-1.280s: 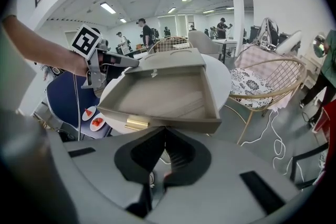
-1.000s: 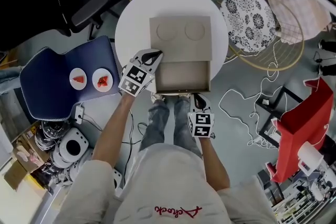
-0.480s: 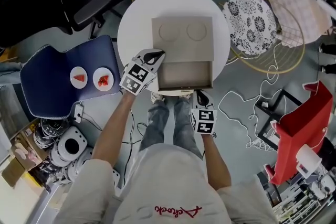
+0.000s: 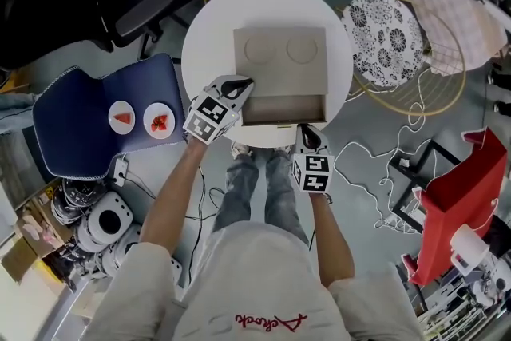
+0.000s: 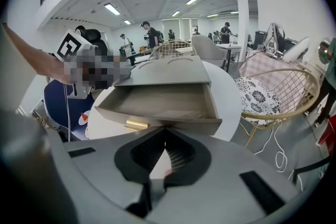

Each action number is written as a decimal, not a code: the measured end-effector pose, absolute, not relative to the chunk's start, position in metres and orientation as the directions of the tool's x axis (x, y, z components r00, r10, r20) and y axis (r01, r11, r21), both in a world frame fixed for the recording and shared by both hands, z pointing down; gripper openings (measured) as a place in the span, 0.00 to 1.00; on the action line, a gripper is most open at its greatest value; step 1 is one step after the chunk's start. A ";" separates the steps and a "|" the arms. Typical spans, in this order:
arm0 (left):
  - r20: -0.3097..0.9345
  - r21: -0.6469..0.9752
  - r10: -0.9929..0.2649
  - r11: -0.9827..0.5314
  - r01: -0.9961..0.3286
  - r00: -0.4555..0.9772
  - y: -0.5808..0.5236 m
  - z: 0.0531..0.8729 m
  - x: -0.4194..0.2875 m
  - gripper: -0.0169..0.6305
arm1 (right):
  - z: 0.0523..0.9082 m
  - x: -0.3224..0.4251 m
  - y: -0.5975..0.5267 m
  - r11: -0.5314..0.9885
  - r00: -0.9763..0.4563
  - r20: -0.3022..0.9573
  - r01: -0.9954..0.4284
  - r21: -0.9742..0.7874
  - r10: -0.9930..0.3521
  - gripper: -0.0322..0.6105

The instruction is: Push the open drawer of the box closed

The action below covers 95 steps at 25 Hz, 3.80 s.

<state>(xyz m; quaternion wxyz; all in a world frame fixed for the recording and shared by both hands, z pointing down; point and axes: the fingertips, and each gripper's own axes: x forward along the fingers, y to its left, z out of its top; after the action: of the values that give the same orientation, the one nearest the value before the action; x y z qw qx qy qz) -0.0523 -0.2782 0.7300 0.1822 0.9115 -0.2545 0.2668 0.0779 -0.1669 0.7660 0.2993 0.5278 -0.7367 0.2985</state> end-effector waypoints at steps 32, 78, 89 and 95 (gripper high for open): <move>0.576 0.248 -0.305 -0.819 -0.517 0.759 -0.285 0.728 -0.054 0.04 | 0.762 0.072 -0.276 0.329 -0.293 0.727 -0.939 -0.098 -0.621 0.08; 0.264 0.120 -0.663 -0.698 -0.706 0.700 -0.178 0.498 0.016 0.05 | 0.487 0.076 -0.206 0.583 -0.569 0.260 -0.812 -0.025 -0.780 0.08; 0.244 0.073 -0.648 -0.729 -0.680 0.721 -0.100 0.484 0.006 0.05 | 0.472 0.050 -0.128 0.594 -0.576 0.234 -0.805 0.004 -0.783 0.07; 0.216 0.056 -0.663 -0.725 -0.687 0.717 -0.036 0.475 -0.028 0.04 | 0.471 0.023 -0.059 0.580 -0.563 0.223 -0.815 0.011 -0.796 0.07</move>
<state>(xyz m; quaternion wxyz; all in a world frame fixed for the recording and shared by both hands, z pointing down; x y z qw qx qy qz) -0.0280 -0.0361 0.4747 0.0661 0.9242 -0.3649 0.0907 0.0231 -0.0586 0.4709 0.1022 0.4560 -0.8828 0.0467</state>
